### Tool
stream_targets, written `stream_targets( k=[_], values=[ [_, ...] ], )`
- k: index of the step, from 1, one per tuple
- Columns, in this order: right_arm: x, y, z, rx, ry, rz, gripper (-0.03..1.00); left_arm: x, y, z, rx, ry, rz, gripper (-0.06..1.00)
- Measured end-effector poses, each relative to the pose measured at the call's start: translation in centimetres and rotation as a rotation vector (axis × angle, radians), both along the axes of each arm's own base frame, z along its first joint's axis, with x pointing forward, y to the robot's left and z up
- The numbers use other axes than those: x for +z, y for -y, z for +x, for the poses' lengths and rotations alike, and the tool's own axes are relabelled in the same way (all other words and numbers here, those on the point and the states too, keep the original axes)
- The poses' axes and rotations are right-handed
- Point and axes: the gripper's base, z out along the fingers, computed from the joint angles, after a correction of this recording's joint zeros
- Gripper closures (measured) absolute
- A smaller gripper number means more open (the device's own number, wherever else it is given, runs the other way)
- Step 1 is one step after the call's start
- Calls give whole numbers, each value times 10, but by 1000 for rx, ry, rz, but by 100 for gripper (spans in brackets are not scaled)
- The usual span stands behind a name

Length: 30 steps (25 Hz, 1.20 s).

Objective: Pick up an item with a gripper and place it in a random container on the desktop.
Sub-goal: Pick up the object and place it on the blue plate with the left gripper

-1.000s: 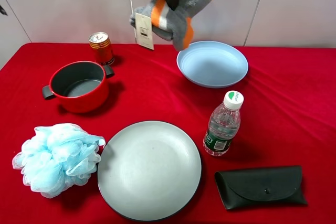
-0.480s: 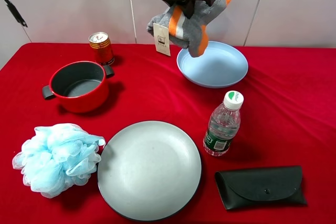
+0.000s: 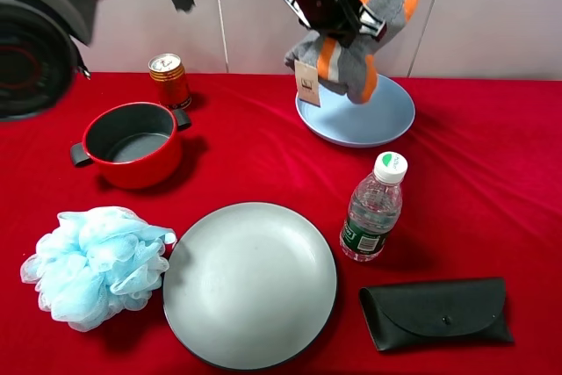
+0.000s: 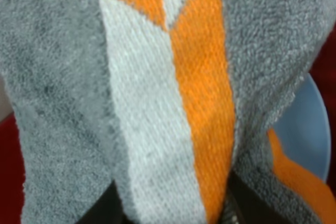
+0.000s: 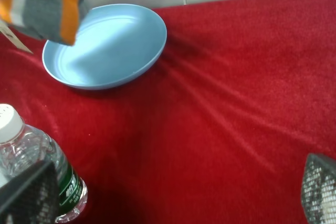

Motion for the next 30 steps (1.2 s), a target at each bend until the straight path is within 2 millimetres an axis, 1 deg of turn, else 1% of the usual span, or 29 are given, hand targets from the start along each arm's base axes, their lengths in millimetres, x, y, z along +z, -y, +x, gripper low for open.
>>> stream_targets(
  k=[6,15,20,30],
  values=[
    [0,0,0,0,0,0,28,-29,9,10,-13,26,-23,65],
    [0,0,0,0,0,0,28,-54,20,20,-31,98,-92,65],
    [0,0,0,0,-1,0,28,-70,25,21,-37,97,-98,65],
    [0,0,0,0,-1,0,28,-71,32,16,-51,100,-113,65]
  ],
)
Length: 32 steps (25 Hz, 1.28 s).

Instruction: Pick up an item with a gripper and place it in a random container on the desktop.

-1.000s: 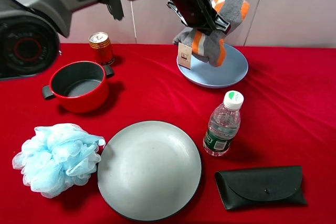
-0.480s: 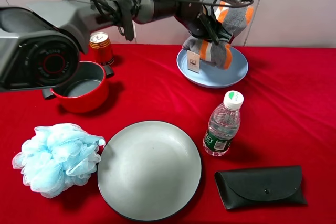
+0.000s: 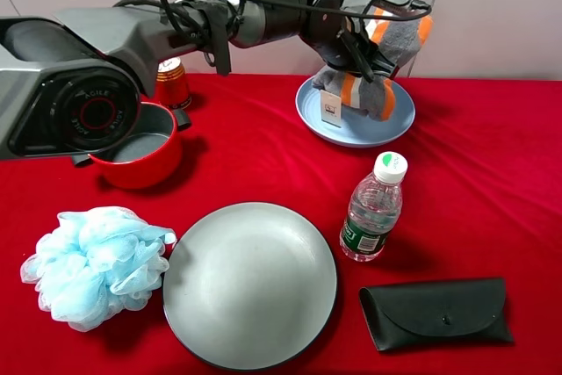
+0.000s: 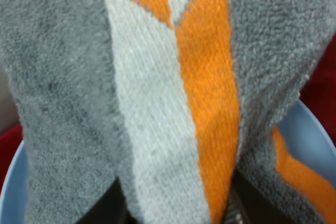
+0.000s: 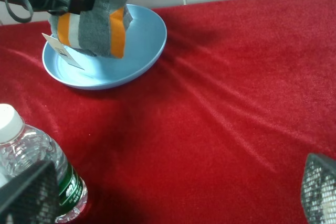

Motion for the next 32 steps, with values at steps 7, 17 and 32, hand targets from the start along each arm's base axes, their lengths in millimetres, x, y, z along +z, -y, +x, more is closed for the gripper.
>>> stream_targets(
  k=[7,17,32],
  values=[
    [0,0,0,0,0,0,28,0,0,0,2,-6,-7,65],
    [0,0,0,0,1,0,28,0,2,-2,11,-38,-41,22],
    [0,0,0,0,1,0,28,-2,0,-4,16,-72,-11,-5]
  ],
)
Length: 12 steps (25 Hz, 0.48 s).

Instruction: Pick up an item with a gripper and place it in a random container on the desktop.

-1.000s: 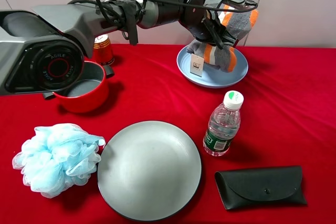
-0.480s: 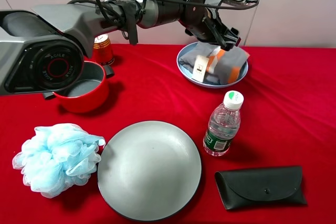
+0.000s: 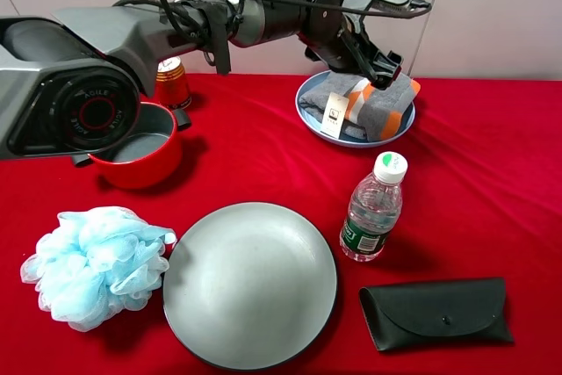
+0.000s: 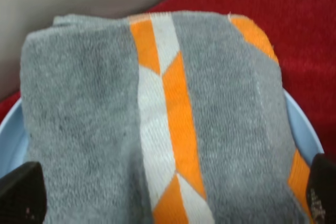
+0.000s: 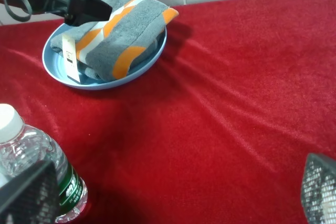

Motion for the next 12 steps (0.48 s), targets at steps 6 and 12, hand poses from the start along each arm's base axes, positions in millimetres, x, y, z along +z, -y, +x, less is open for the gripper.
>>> stream_targets(
  k=[6,12],
  values=[
    [0,0,0,0,0,0,28,17,-7,-7,8,-58,56,-5],
    [0,0,0,0,-1,0,28,64,-22,-22,20,-107,107,-5]
  ],
)
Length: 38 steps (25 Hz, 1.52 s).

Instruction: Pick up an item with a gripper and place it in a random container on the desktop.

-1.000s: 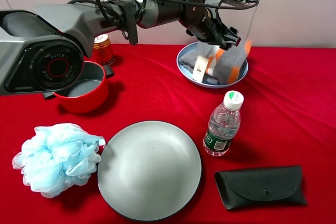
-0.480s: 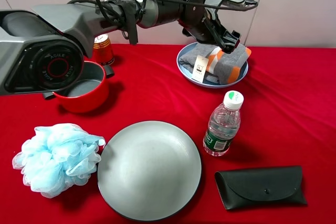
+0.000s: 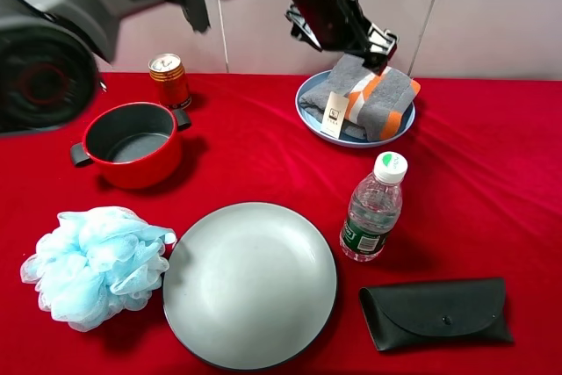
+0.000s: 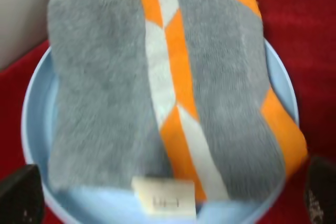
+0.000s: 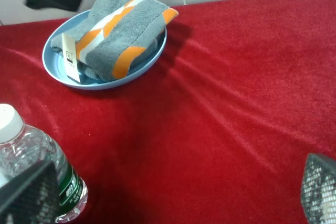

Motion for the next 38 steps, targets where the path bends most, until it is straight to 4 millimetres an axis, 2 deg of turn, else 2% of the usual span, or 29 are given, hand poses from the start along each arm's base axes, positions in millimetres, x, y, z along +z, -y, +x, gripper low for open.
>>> stream_targets(
  k=[9,14,20,30,38],
  values=[
    [0,0,0,0,0,0,28,65,-37,-39,30,-178,161,-5],
    [0,0,0,0,0,0,28,102,-51,-55,20,-152,142,-5],
    [0,0,0,0,1,0,28,122,-73,-83,0,-176,140,-5],
    [0,0,0,0,1,0,28,157,-144,-164,-23,-191,141,-5],
    [0,0,0,0,1,0,28,182,-219,-249,-35,-107,63,-5]
  ],
)
